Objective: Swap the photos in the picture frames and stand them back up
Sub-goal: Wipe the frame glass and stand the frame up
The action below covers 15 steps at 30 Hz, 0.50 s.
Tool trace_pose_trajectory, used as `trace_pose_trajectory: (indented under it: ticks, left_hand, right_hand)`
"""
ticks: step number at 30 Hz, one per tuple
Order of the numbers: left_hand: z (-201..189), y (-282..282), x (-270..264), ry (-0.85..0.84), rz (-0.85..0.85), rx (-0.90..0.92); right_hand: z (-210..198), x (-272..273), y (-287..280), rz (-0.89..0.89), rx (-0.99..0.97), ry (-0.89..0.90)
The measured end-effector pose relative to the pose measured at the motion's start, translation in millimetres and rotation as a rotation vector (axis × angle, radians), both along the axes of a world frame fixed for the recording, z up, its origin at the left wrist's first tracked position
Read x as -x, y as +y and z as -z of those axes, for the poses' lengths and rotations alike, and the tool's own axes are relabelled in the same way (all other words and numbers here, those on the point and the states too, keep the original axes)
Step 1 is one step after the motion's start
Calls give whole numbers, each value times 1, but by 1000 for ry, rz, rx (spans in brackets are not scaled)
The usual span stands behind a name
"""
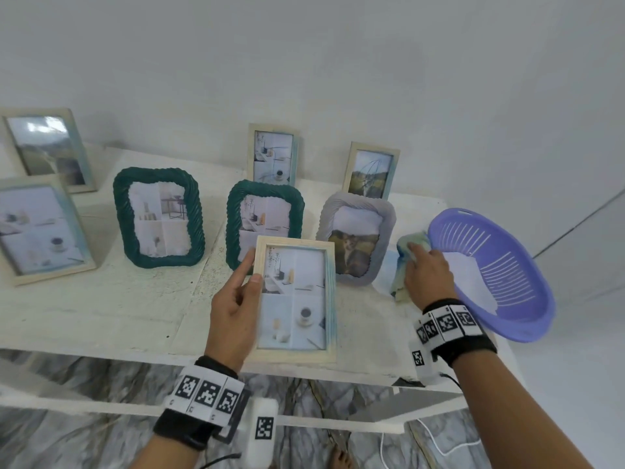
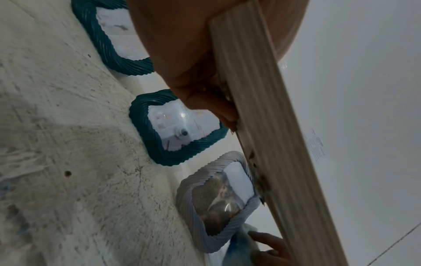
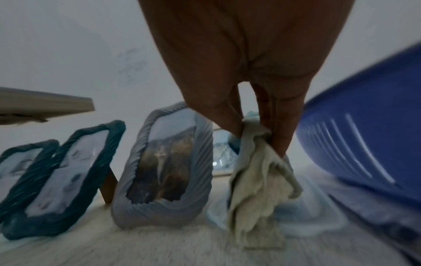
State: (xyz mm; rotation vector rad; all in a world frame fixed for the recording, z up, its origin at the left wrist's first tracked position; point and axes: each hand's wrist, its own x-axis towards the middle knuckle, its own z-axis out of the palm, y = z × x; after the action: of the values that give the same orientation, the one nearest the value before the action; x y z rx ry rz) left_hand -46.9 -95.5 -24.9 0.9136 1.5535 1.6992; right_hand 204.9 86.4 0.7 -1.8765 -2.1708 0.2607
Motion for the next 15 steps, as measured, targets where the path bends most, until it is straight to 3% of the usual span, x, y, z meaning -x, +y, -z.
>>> trace_pose_trajectory:
  ticks: [5, 10, 13, 15]
  left_hand:
    - [0, 5, 2, -9, 18, 0]
    - [-6, 5, 3, -43, 28, 14]
    - [-13, 6, 1, -81, 27, 11]
    - [-18, 7, -3, -99, 15, 10]
  right_hand:
    - [24, 1, 18, -82, 245, -82]
    - [18, 2, -5, -37, 134, -14]
    - [5, 11, -45, -36, 0, 285]
    - [-3, 26, -77, -54, 195, 671]
